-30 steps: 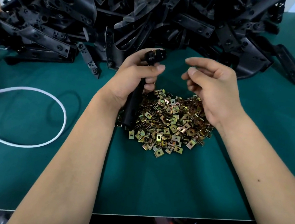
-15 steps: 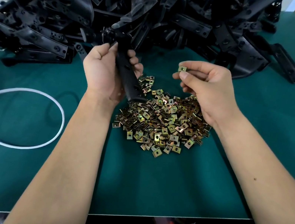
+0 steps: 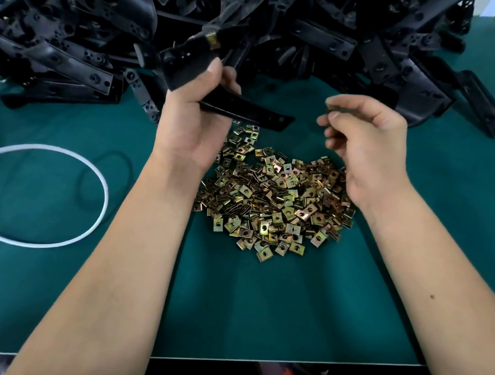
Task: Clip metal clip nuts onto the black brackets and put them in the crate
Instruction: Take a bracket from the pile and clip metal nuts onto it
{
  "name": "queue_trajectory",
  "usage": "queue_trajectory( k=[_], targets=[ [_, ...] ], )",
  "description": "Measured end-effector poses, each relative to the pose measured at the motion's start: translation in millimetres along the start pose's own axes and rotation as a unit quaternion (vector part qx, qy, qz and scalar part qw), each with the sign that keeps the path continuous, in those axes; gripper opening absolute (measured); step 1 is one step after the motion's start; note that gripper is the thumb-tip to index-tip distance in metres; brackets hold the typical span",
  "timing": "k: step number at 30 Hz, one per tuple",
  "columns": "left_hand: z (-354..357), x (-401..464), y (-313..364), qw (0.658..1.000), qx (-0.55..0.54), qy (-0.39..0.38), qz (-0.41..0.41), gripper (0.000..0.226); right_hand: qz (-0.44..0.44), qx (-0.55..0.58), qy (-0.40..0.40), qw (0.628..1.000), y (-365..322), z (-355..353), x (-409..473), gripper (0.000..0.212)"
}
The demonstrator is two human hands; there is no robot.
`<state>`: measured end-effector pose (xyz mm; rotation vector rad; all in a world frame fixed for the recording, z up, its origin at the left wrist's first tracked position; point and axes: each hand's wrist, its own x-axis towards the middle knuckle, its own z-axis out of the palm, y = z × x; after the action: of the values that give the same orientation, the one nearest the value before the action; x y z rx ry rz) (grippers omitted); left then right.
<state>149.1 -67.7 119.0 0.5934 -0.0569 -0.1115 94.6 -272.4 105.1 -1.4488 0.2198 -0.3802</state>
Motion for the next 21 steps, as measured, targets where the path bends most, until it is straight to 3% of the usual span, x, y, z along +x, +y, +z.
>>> queue_trajectory(
  k=[2, 4, 7, 10, 13, 15, 17, 19, 21],
  targets=[
    [5, -1, -7, 0.991, 0.114, -0.036, 0.060, 0.020, 0.019, 0.014, 0.010, 1.000, -1, 0, 0, 0.024],
    [12, -4, -16, 0.959, 0.237, -0.084, 0.132, 0.013, 0.031, 0.029, 0.007, 0.999, -1, 1, 0, 0.021],
    [19, -11, -29, 0.884, 0.377, -0.171, 0.218, 0.017, 0.030, 0.044, -0.001, 0.999, -3, 1, -2, 0.015],
    [22, -18, -38, 0.807, 0.491, -0.208, 0.253, 0.025, 0.037, 0.053, 0.000, 0.998, -3, 2, -2, 0.014],
    [20, -20, -43, 0.717, 0.602, -0.197, 0.292, 0.055, 0.040, 0.052, 0.012, 0.998, -2, 2, -1, 0.011],
    [15, -17, -45, 0.627, 0.691, -0.178, 0.313, 0.086, 0.042, 0.055, 0.017, 0.997, -2, 1, 0, 0.010],
    [9, -15, -46, 0.563, 0.751, -0.153, 0.308, 0.110, 0.050, 0.054, 0.009, 0.997, -2, 0, 0, 0.009],
    [5, -14, -47, 0.536, 0.785, -0.143, 0.275, 0.124, 0.062, 0.046, -0.005, 0.997, -1, 0, 0, 0.008],
    [1, -12, -46, 0.532, 0.801, -0.150, 0.230, 0.122, 0.072, 0.032, -0.020, 0.997, -1, 0, -1, 0.008]
  ],
)
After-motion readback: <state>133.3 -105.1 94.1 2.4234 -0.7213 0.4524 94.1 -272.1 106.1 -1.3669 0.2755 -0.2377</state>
